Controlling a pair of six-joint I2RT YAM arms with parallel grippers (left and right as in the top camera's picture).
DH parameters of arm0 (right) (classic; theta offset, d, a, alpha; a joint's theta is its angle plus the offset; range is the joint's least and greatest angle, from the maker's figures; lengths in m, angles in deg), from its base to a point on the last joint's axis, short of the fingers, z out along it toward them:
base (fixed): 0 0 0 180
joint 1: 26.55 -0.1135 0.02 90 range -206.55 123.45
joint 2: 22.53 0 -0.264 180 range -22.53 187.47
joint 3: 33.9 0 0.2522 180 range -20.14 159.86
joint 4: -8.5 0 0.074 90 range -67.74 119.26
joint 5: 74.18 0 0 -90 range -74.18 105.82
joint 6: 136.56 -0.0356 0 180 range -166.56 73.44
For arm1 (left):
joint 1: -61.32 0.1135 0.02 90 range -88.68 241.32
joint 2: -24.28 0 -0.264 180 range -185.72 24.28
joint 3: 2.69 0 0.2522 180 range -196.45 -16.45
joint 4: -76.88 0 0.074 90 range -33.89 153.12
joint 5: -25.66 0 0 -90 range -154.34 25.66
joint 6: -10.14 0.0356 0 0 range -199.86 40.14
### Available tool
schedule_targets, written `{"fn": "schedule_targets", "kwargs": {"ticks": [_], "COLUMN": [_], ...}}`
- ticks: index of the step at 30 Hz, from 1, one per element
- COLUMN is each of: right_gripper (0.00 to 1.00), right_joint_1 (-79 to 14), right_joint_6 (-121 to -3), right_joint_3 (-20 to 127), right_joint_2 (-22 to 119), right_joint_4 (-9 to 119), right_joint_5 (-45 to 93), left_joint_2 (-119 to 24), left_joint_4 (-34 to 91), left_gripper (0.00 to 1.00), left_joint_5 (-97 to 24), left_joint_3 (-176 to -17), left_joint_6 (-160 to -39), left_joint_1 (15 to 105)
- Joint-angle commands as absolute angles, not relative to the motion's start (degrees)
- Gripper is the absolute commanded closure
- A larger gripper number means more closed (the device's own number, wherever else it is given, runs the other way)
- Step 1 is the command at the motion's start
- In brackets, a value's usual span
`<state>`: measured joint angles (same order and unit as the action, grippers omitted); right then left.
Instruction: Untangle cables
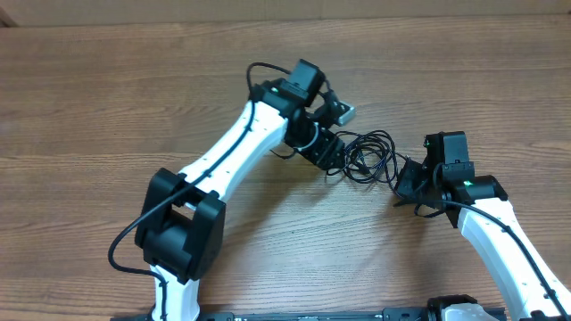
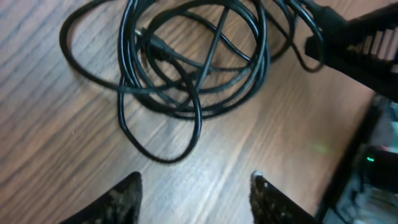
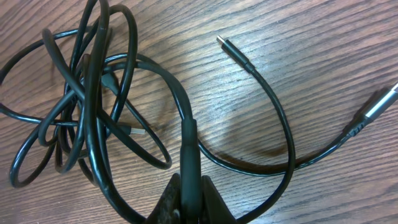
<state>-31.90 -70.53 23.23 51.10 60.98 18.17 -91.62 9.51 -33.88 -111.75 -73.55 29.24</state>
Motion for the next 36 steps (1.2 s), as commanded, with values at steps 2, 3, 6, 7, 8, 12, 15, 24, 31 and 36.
{"fn": "schedule_targets", "kwargs": {"ticks": [2, 3, 6, 7, 8, 12, 15, 24, 31, 36], "right_gripper": [0.96, 0.96, 0.96, 0.96, 0.96, 0.96, 0.96, 0.96, 0.96, 0.96], "right_joint_1": [-31.74, -31.74, -31.74, -31.74, -31.74, -31.74, -31.74, -31.72, -31.74, -31.74], "right_joint_6": [-70.77, -70.77, -70.77, -70.77, -70.77, -70.77, -70.74, -70.57, -70.57, -70.55], "right_joint_3": [22.97, 22.97, 22.97, 22.97, 22.97, 22.97, 22.97, 22.97, 22.97, 22.97], "right_joint_2": [51.16, 51.16, 51.16, 51.16, 51.16, 51.16, 51.16, 51.16, 51.16, 51.16], "right_joint_4": [60.76, 60.76, 60.74, 60.72, 60.72, 60.74, 60.74, 61.35, 61.42, 61.44], "right_joint_5": [18.5, 18.5, 18.5, 18.5, 18.5, 18.5, 18.48, 18.26, 18.28, 18.3], "left_joint_2": [-95.03, -95.73, -98.2, -99.14, -100.01, -101.85, -101.34, -94.15, -86.26, -87.09], "left_joint_4": [11.81, 12.29, 13.77, 14.32, 14.8, 15.37, 14.54, 4.31, 4.37, 2.58], "left_gripper": [0.48, 0.48, 0.48, 0.48, 0.48, 0.74, 0.96, 0.96, 0.85, 0.36], "left_joint_5": [-40.83, -41.24, -41.4, -41.33, -40.94, -40.37, -44.02, -42.9, -25.11, -26.01], "left_joint_3": [-112.91, -112.91, -112.91, -112.91, -112.91, -112.91, -113.28, -117.9, -117.9, -117.81], "left_joint_6": [-75.26, -75.76, -76.79, -77.4, -77.77, -77.73, -79.56, -80.33, -83.8, -84.0], "left_joint_1": [26.73, 26.34, 25.61, 25.44, 25.24, 24.81, 25.46, 34.51, 47.3, 48.76]}}
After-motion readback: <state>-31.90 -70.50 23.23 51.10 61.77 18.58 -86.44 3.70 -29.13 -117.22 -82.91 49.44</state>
